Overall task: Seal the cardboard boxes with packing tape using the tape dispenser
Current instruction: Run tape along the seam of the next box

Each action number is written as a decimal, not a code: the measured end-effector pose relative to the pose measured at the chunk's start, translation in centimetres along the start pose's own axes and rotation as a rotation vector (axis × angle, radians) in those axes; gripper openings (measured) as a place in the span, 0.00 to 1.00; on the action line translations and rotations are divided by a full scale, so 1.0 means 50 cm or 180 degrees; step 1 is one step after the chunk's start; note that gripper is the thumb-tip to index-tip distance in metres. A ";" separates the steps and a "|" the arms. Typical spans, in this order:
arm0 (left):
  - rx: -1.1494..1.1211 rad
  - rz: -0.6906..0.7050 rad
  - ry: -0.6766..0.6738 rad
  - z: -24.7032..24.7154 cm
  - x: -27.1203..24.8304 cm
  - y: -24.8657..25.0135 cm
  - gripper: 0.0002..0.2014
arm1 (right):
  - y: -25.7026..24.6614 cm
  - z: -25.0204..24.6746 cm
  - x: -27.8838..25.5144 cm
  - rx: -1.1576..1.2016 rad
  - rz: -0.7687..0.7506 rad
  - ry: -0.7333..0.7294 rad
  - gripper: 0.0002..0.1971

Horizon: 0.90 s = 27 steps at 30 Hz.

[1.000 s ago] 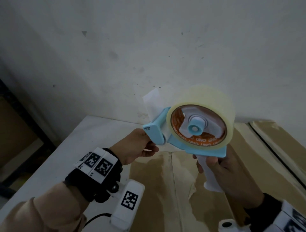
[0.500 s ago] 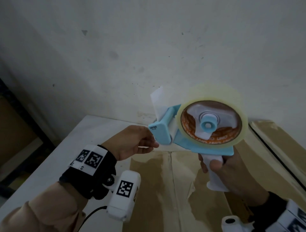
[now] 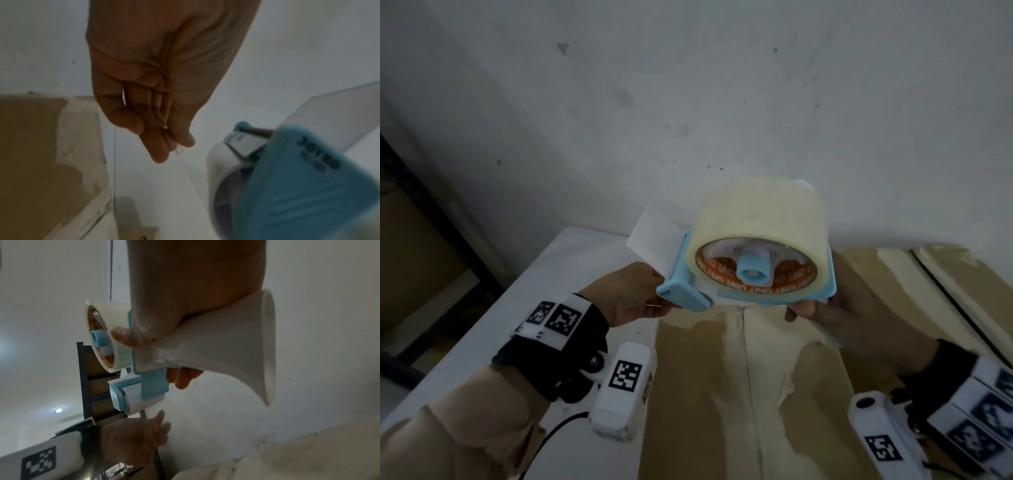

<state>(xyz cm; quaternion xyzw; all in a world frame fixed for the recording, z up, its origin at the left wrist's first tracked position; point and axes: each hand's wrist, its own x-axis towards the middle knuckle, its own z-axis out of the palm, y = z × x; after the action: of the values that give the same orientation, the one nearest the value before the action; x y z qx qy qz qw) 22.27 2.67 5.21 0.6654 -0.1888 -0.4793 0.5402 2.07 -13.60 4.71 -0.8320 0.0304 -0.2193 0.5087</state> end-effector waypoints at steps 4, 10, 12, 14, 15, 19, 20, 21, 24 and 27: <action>-0.0048 0.0023 0.0276 -0.016 0.007 -0.010 0.12 | 0.007 -0.003 0.017 -0.0272 0.0107 -0.0338 0.31; 0.0018 0.0155 0.0503 -0.024 0.018 -0.028 0.13 | 0.007 0.009 0.035 -0.0480 0.0003 -0.0467 0.28; 0.0052 0.0162 0.0509 -0.025 0.020 -0.031 0.13 | 0.013 0.008 0.041 -0.0558 0.0010 -0.0403 0.31; 0.0081 0.0159 0.0560 -0.026 0.022 -0.034 0.14 | 0.020 0.008 0.049 -0.0672 0.0050 -0.0410 0.34; 0.0096 0.0149 0.0592 -0.024 0.024 -0.037 0.14 | 0.024 0.008 0.053 -0.0692 0.0073 -0.0405 0.36; 0.0112 0.0025 0.0735 -0.023 0.038 -0.057 0.12 | 0.041 0.010 0.065 -0.0670 0.0161 -0.0432 0.41; 0.0168 0.0028 0.0782 -0.032 0.041 -0.064 0.11 | 0.047 0.005 0.063 -0.0643 0.0172 -0.0421 0.40; 0.0245 0.0039 0.0830 -0.045 0.041 -0.072 0.09 | 0.052 -0.003 0.061 -0.0598 0.0198 -0.0392 0.39; 0.0354 0.0088 0.0887 -0.081 0.041 -0.094 0.09 | 0.069 -0.029 0.051 -0.0485 0.0309 -0.0264 0.45; 0.0357 0.0101 0.0873 -0.088 0.047 -0.107 0.10 | 0.079 -0.035 0.049 -0.0486 0.0461 -0.0334 0.43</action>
<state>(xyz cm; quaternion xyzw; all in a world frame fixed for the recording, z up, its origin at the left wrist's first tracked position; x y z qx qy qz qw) 25.65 5.05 -0.80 0.7508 -0.1502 -0.3640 0.5304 4.26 -17.64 2.80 -0.8742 0.0804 -0.1352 0.4593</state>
